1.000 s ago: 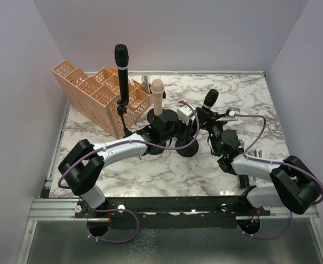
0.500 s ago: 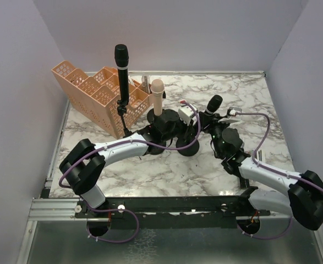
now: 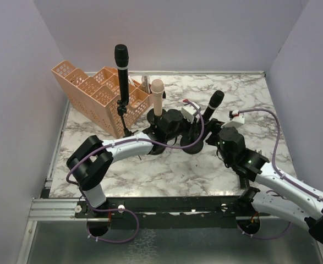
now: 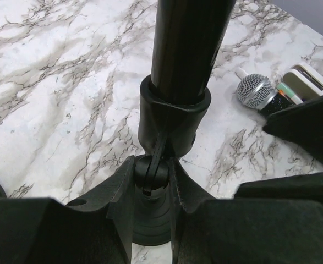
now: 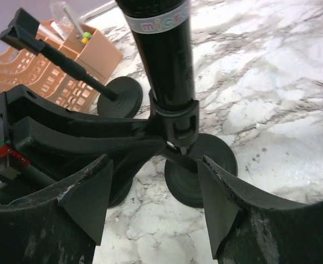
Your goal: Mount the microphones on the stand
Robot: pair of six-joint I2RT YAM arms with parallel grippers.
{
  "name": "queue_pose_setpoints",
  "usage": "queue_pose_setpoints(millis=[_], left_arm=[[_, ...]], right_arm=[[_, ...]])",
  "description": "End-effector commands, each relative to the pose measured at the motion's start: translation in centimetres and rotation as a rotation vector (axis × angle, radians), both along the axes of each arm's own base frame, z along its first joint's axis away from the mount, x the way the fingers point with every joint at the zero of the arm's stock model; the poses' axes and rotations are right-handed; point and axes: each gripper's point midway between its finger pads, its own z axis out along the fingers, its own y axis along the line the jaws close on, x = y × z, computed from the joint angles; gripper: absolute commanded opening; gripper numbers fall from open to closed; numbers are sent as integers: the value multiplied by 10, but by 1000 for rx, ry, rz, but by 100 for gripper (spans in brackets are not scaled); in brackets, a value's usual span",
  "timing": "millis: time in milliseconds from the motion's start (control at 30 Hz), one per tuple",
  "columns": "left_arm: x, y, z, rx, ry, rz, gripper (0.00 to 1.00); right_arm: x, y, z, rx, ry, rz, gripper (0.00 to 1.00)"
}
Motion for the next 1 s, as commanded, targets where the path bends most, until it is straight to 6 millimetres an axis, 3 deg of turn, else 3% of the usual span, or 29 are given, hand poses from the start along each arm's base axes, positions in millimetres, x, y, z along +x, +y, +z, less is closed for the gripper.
queue_pose_setpoints(millis=[0,200,333,667,967], left_arm=[[-1,13,-55,141,124,73,0],[26,-2,-36,118,96,150,0],[52,-13,-25,117,58,219,0],[119,-47,-21,119,18,344,0],[159,-80,-27,101,9,356,0]], right_arm=[[-16,-34,-6,-26,95,-136,67],[-31,-73,2,22,104,-309,66],[-38,-89,4,81,78,-373,66],[-45,-95,3,133,43,-369,66],[-44,-89,-5,113,76,-354,66]])
